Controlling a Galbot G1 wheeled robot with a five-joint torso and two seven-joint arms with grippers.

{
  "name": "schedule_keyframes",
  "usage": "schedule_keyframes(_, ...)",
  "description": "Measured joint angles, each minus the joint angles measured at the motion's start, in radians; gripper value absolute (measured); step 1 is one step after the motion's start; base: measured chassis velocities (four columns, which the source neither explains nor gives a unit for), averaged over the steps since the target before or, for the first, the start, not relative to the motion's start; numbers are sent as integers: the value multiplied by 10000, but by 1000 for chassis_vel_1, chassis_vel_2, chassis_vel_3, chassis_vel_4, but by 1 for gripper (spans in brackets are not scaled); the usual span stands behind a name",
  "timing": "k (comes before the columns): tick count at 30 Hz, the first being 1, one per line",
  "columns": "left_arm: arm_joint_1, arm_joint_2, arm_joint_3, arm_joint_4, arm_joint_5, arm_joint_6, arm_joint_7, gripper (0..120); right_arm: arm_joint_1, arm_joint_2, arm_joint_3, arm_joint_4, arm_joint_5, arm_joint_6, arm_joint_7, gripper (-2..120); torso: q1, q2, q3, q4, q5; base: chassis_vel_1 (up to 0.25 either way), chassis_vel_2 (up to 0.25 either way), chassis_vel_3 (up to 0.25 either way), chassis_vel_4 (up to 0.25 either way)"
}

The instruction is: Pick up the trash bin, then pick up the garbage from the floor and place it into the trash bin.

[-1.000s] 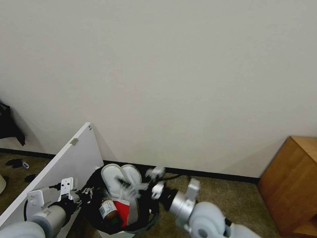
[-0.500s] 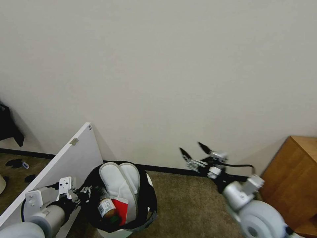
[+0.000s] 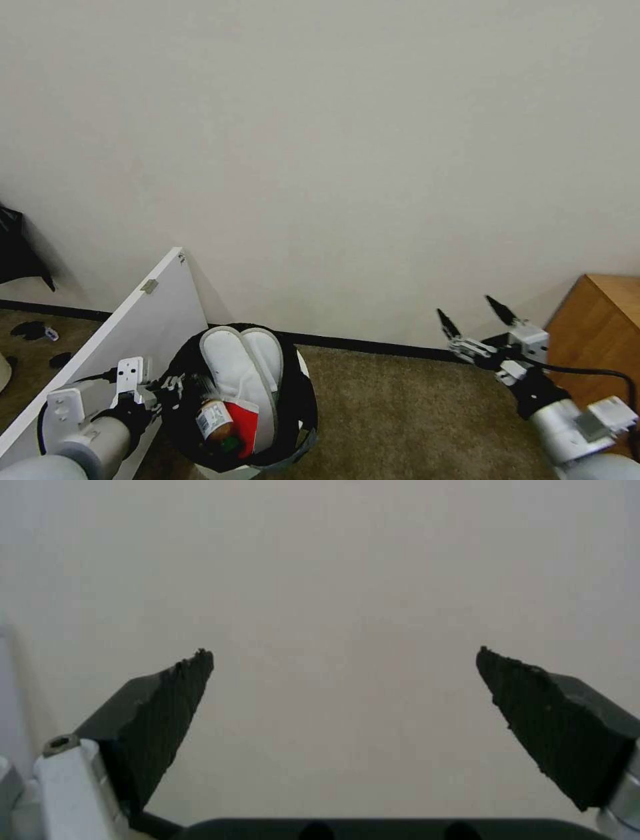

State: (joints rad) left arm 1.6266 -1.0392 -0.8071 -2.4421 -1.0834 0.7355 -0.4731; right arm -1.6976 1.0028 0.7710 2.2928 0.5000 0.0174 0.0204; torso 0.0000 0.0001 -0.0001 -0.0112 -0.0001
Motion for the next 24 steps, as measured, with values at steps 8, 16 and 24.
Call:
schedule_keyframes(8, -9, -56, -58, -6, 172, 0, 71, 4, -421, 976, 285, 100, -773, 30, 84, 100, 0, 0, 0, 0, 1, 0, 0, 0, 0)
schedule_keyframes(16, -60, -54, -80, 7, 192, 0, 74, 4, -605, 1443, 444, 48, -1390, 79, 182, 100, 0, 0, 1, 0, 0, 0, 0, 0, 0)
schedule_keyframes(24, -179, -38, -60, 108, 288, 0, 84, 4, -784, 2000, 596, -57, -1805, 230, 194, 100, 0, 0, 1, -1, 0, 0, 0, 0, 0)
